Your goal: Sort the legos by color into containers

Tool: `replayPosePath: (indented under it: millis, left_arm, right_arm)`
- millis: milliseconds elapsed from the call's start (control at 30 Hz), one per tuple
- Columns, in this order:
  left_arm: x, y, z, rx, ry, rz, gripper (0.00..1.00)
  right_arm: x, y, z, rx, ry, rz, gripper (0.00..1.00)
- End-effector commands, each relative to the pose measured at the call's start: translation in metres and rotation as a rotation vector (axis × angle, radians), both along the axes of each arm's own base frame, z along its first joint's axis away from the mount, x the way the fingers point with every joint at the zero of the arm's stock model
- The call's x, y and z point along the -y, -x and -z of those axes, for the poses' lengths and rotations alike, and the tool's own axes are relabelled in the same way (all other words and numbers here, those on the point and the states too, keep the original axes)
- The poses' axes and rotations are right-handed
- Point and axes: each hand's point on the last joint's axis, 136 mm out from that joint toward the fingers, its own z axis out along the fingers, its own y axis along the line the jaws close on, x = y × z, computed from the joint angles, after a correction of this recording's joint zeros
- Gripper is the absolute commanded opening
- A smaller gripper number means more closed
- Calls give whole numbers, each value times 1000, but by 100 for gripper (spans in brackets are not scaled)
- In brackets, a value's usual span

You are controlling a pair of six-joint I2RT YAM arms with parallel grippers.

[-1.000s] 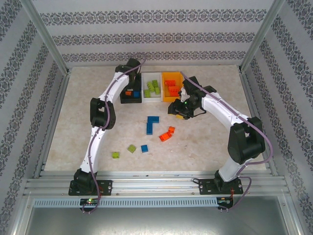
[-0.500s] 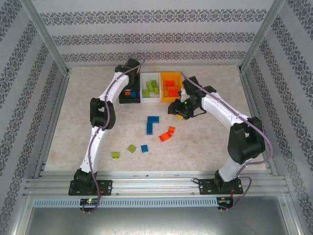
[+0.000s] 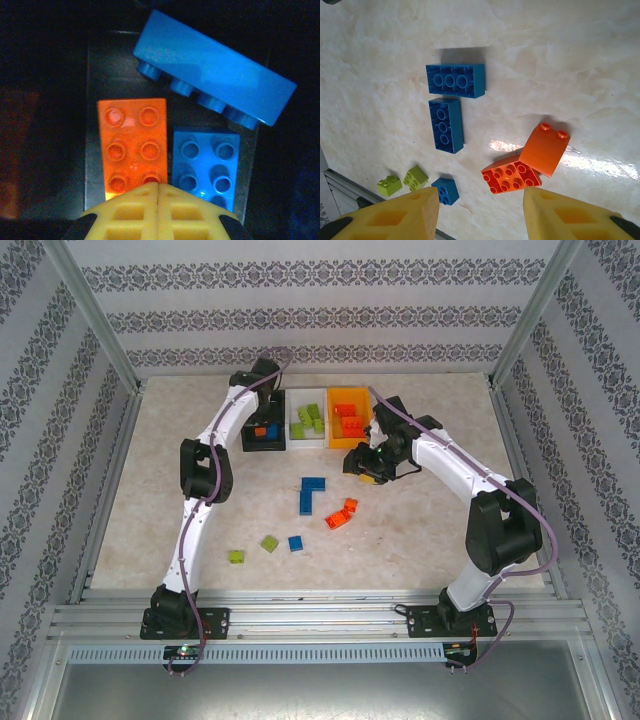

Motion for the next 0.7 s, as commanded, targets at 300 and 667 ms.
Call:
replayPosePath:
  millis: [300,667]
  left_arm:
    - [43,16,-42,-20,297,8,0]
    - [3,-4,-118,204,177,-34,54]
  right_arm:
    - [-13,4,-7,23,4,-48,49]
    - [-35,-7,-21,65,-29,-79,50]
